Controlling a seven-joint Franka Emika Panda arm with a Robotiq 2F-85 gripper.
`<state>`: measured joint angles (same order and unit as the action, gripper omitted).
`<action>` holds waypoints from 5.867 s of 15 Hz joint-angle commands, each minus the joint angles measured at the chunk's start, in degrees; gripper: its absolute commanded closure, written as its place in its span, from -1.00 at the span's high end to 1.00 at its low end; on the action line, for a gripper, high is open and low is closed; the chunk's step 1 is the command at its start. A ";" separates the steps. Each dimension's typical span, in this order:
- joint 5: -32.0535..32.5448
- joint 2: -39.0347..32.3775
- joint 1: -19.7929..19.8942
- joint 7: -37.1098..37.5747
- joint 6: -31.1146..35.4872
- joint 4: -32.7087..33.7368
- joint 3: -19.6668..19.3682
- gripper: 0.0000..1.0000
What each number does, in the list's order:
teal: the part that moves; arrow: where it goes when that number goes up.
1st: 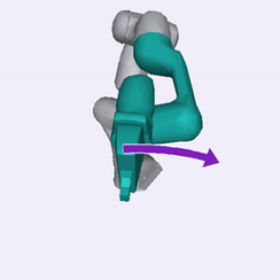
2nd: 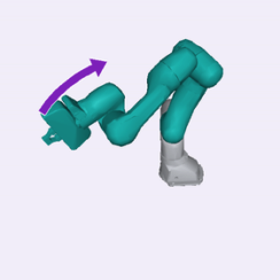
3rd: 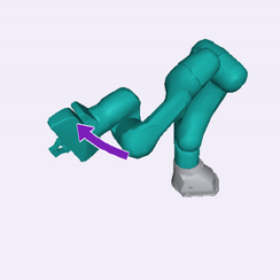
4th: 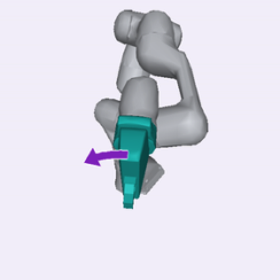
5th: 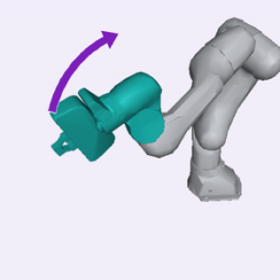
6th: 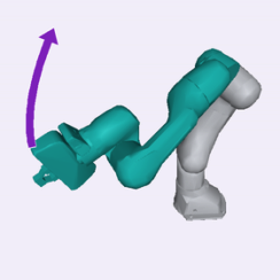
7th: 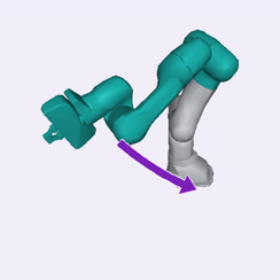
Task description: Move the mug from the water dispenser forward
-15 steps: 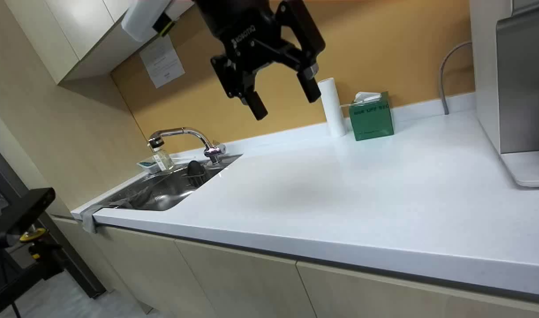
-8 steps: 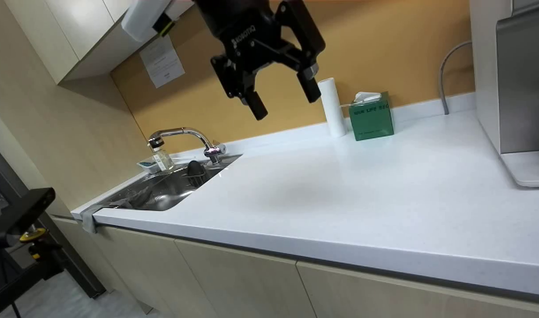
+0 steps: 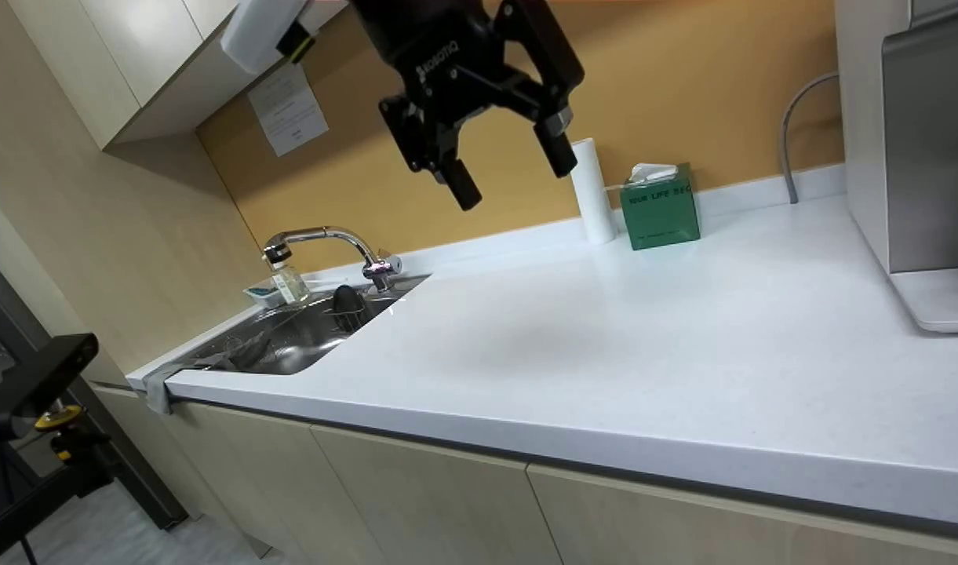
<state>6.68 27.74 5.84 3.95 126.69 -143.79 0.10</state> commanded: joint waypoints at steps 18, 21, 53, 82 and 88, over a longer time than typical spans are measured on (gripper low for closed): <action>18.34 -16.82 17.17 33.05 32.22 2.56 -1.45 1.00; 18.28 -16.37 16.98 32.99 32.07 2.55 -1.37 1.00; 44.32 -34.96 26.11 53.23 51.03 13.92 -1.85 1.00; 52.21 -52.22 11.99 72.56 51.27 27.59 -16.63 1.00; 53.26 -51.63 7.20 74.95 52.46 27.60 -21.66 -0.08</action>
<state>57.54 -23.69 15.80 74.70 178.28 -117.41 -18.56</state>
